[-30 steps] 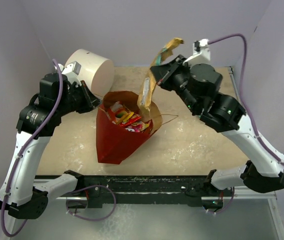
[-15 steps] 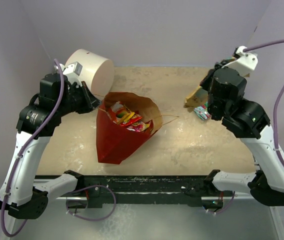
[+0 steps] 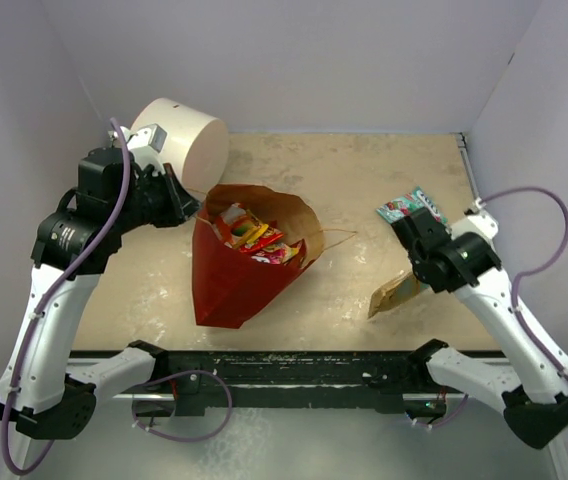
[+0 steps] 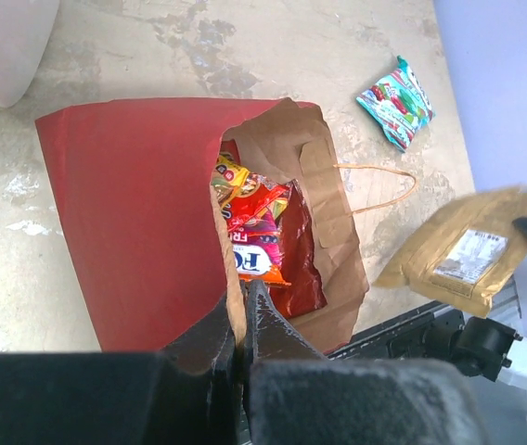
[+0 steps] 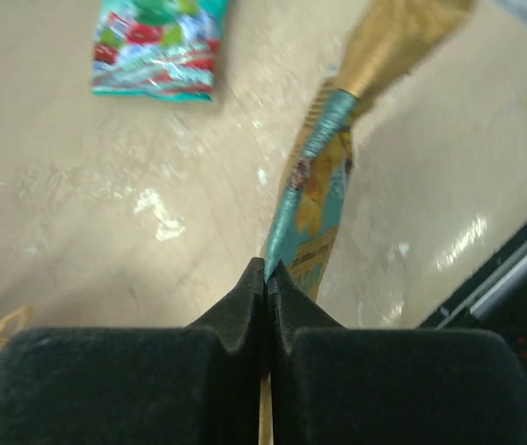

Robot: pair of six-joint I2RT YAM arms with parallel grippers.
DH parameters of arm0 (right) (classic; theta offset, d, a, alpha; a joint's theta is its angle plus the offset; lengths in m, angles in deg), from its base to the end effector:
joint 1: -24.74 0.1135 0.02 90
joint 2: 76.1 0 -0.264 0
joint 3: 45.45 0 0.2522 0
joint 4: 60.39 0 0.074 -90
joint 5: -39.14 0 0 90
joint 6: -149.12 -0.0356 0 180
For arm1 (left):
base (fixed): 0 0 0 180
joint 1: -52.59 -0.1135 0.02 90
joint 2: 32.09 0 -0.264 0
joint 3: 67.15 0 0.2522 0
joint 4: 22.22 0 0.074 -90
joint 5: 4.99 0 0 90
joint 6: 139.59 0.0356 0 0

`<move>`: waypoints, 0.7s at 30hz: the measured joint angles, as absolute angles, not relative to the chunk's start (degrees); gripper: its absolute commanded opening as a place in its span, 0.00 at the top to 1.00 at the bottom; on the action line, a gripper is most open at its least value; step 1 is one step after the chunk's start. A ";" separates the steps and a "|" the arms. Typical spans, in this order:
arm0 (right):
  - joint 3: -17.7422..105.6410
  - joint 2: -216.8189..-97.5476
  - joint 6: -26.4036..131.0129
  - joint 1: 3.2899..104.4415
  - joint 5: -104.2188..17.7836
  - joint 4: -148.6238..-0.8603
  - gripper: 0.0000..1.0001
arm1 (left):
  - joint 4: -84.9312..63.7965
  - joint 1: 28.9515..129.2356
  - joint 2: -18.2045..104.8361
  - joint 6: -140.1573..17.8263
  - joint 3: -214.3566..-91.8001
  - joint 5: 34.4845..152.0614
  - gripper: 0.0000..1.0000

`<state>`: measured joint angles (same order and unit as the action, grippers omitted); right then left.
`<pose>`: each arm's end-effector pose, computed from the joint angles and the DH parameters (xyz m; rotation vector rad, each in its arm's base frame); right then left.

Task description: Take the snacks out of the paper bag

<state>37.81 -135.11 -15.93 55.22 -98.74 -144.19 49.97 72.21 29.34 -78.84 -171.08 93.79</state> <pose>0.1544 0.0602 0.3590 1.0673 1.9118 -0.1129 0.1626 -0.0637 0.4617 -0.0850 2.1529 -0.6677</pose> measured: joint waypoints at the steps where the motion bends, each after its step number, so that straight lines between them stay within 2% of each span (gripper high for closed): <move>1: 35.67 -133.12 -18.18 54.85 -97.27 -145.04 1.00 | 49.95 72.21 29.27 -78.69 -171.08 93.79 1.00; 4: 31.73 -127.78 -23.20 53.58 -94.15 -147.16 1.00 | 49.97 72.21 28.95 -78.27 -171.08 93.79 1.00; 8: 29.77 -127.37 -26.70 51.37 -91.59 -148.17 1.00 | 50.10 72.17 28.64 -77.64 -171.08 93.74 1.00; 14: 26.38 -138.12 -25.48 42.56 -87.17 -142.22 1.00 | 51.02 72.17 28.64 -76.81 -171.98 93.50 1.00; 21: 24.21 -147.59 -16.58 27.79 -82.56 -129.89 1.00 | 52.09 72.17 28.66 -76.33 -173.31 93.26 1.00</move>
<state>24.21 -147.59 -16.58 27.79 -82.56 -129.89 52.09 72.17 28.66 -76.33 -173.31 93.26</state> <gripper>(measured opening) 0.005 0.009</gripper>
